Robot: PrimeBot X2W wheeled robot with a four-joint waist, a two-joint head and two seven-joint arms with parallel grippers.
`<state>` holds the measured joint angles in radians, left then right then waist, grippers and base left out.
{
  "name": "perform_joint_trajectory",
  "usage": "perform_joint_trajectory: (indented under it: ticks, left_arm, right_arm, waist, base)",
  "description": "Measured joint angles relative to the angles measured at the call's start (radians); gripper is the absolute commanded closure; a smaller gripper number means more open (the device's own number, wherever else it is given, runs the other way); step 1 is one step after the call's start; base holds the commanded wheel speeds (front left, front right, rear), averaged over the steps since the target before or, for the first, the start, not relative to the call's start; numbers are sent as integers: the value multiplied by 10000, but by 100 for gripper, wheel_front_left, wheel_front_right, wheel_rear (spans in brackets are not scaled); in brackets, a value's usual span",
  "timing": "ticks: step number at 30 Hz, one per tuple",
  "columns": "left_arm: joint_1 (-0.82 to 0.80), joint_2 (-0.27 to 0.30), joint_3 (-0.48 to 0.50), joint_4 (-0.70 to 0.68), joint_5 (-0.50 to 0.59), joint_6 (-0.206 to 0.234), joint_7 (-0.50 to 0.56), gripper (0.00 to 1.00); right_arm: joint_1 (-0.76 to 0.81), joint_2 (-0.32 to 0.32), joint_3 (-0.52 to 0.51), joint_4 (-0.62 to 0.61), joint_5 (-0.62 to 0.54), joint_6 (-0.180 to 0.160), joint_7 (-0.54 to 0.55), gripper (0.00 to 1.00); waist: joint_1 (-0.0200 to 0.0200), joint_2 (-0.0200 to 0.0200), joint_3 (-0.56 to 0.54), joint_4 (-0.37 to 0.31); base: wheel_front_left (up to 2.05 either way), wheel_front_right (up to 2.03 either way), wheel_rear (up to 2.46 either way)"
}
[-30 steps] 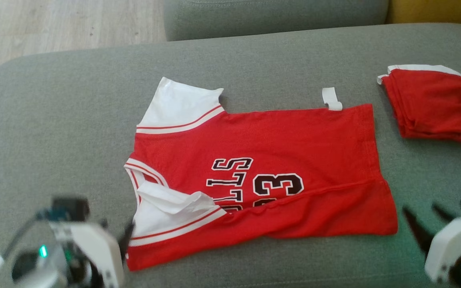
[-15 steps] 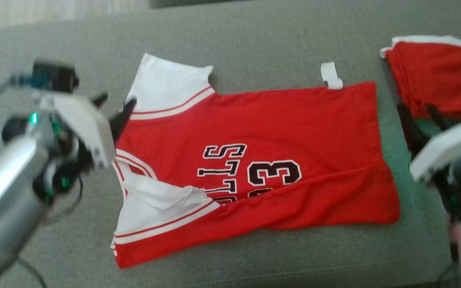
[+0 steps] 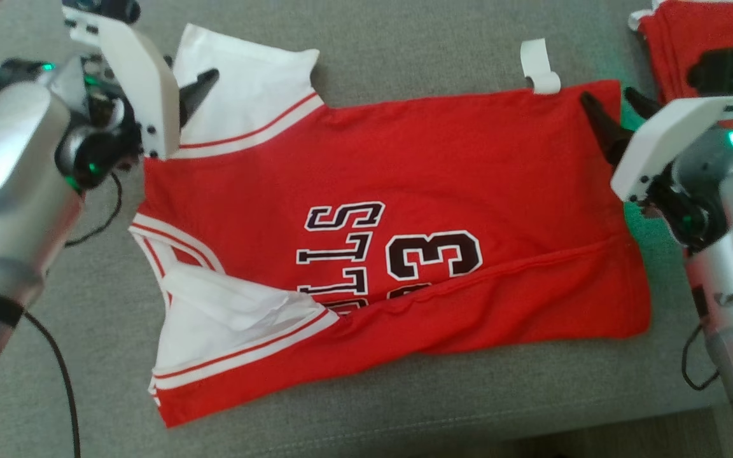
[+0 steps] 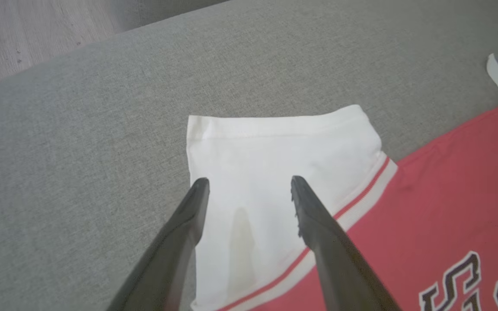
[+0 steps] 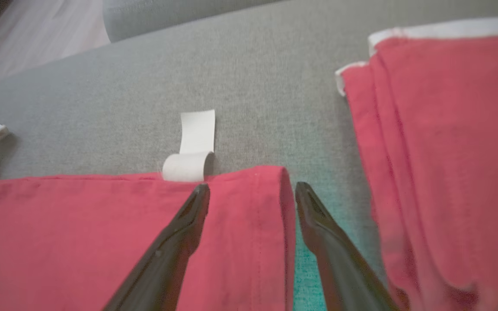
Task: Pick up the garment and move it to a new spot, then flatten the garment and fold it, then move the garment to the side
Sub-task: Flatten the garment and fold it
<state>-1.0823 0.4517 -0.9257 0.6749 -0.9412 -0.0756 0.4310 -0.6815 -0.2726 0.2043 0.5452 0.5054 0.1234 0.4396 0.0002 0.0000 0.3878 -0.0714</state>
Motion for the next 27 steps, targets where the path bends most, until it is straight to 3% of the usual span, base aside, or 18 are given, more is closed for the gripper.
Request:
perform_joint_trajectory:
  ticks: [7,22,23,24,26,27]
  left_arm:
    - [-846,-242,-313,1290,169,-395,176,0]
    - [-2038,-251,-355,3018,178,-479,757,2]
    - [-2114,-257,-360,3043,79,-479,957,16]
    - [-2161,-263,-362,3049,-46,-481,1162,38]
    - [-2153,-282,-437,2997,-224,-487,1434,92]
    - [-2150,-282,-516,2926,-236,-489,1452,100]
  right_arm:
    - [-762,-25,861,656,303,0,-295,0]
    - [-1832,44,2050,1229,945,0,-848,0]
    - [-1885,35,2142,1285,995,0,-846,0]
    - [-1907,19,2226,1317,1057,0,-844,0]
    - [-1906,-52,2416,1327,1160,0,-844,3]
    - [-1907,-100,2479,1325,1231,0,-846,23]
  waist:
    - [-1,0,533,-272]
    - [-1,0,1228,-910]
    - [-1,0,1217,-917]
    - [-2,0,1204,-919]
    - [-2,0,1176,-905]
    - [-2,0,1162,-891]
  base:
    - [0,0,0]
    - [0,0,0]
    - [0,0,0]
    - [0,0,0]
    - [0,0,0]
    - [0,0,0]
